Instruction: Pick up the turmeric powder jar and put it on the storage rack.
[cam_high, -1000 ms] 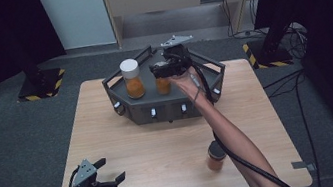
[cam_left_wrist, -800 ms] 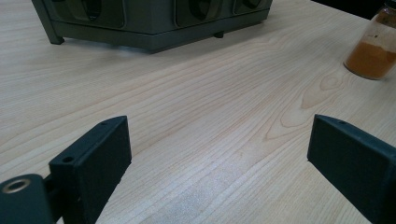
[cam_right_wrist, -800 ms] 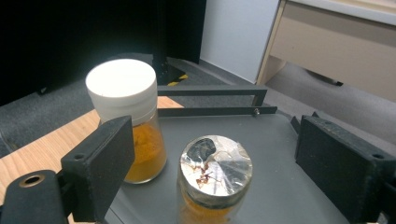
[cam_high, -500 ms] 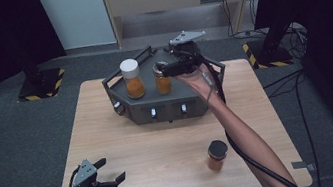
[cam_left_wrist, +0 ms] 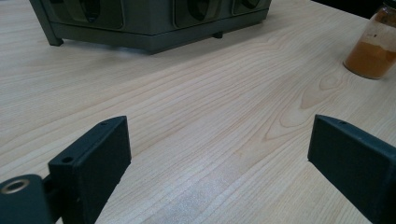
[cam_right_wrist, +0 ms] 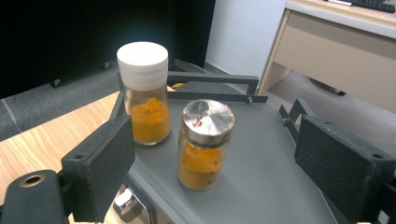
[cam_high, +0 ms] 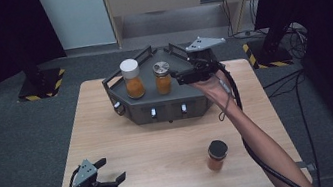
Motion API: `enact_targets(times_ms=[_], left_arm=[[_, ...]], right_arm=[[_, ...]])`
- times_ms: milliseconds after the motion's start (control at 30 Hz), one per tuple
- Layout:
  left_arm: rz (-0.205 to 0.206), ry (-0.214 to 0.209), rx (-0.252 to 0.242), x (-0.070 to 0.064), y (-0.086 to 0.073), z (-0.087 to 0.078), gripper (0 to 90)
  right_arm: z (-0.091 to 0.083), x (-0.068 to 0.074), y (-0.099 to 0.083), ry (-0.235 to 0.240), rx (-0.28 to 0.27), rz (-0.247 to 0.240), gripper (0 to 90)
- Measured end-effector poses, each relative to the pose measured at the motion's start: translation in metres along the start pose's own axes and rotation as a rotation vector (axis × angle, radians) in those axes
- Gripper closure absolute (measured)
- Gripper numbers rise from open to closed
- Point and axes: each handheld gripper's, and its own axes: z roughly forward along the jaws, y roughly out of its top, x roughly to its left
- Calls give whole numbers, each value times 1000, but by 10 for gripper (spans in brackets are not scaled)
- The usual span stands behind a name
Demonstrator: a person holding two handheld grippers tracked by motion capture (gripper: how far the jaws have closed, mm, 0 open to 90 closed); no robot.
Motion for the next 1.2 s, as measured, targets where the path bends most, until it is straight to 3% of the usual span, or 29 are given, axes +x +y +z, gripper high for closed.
enact_targets(times_ms=[600,1200], left_arm=[[-2,2,-2,0,0,0,45],[-2,3,-2,0,0,0,46]], right_arm=[[-55,-1,-40,30,-38,16,119],[-108,3,-89,-1,-39,36,117]])
